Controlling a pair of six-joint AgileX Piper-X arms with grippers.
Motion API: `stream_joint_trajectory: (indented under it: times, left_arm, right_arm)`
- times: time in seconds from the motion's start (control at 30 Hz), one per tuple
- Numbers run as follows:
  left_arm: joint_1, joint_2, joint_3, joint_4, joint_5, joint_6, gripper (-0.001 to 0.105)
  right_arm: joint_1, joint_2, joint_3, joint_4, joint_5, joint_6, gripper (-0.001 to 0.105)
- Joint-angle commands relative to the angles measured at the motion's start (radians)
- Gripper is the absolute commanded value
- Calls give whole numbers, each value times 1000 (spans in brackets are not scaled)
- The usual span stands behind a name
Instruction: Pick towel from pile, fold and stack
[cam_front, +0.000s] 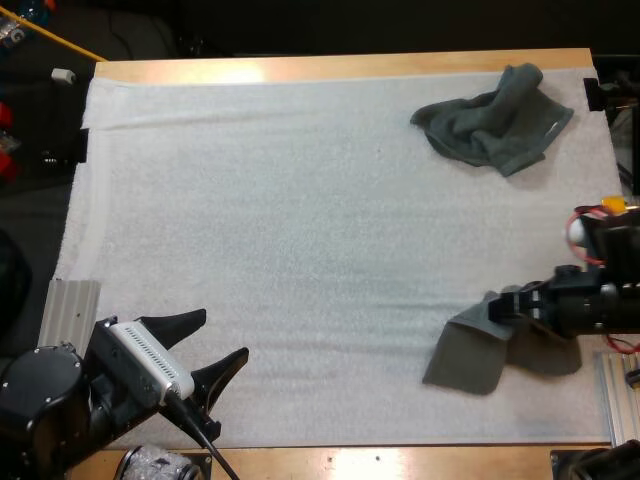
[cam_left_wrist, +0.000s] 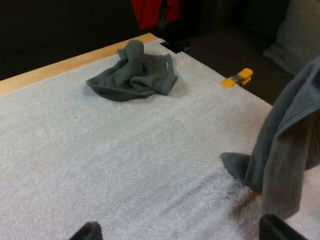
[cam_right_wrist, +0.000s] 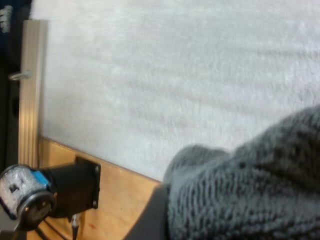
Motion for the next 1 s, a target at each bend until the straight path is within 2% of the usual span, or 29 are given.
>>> stream_joint_trajectory:
  times: [0.0,0.27,0.43,0.53,0.63,0.7,0.73,0.77,0.83,0.97]
  left_arm:
    - [-5,3,-6,1,8,-10,62]
    - [-5,3,-6,1,8,-10,62]
    - [-5,3,-6,1,8,-10,62]
    - [-5,3,-6,1,8,-10,62]
    - [-5,3,-6,1,8,-10,62]
    - [-5,3,-6,1,8,-10,62]
    - [-5,3,-6,1,8,-10,62]
    - [-5,3,-6,1,8,-10,62]
    - [-5,3,-6,1,8,-10,62]
    - [-5,3,-6,1,8,-10,62]
  right_arm:
    - [36,14,14,-63,25,32,0]
    - [246,238,47,-479,74,199,0]
    - [302,396,47,-731,71,290,0]
    - [317,467,47,-869,71,367,15]
    - [317,495,47,-995,72,401,43]
    - [317,494,47,-1070,73,398,67]
    - [317,491,47,-1098,72,397,71]
    - [317,484,47,-1120,71,396,75]
    - [317,472,47,-1113,73,392,75]
    - [316,448,47,-966,133,384,73]
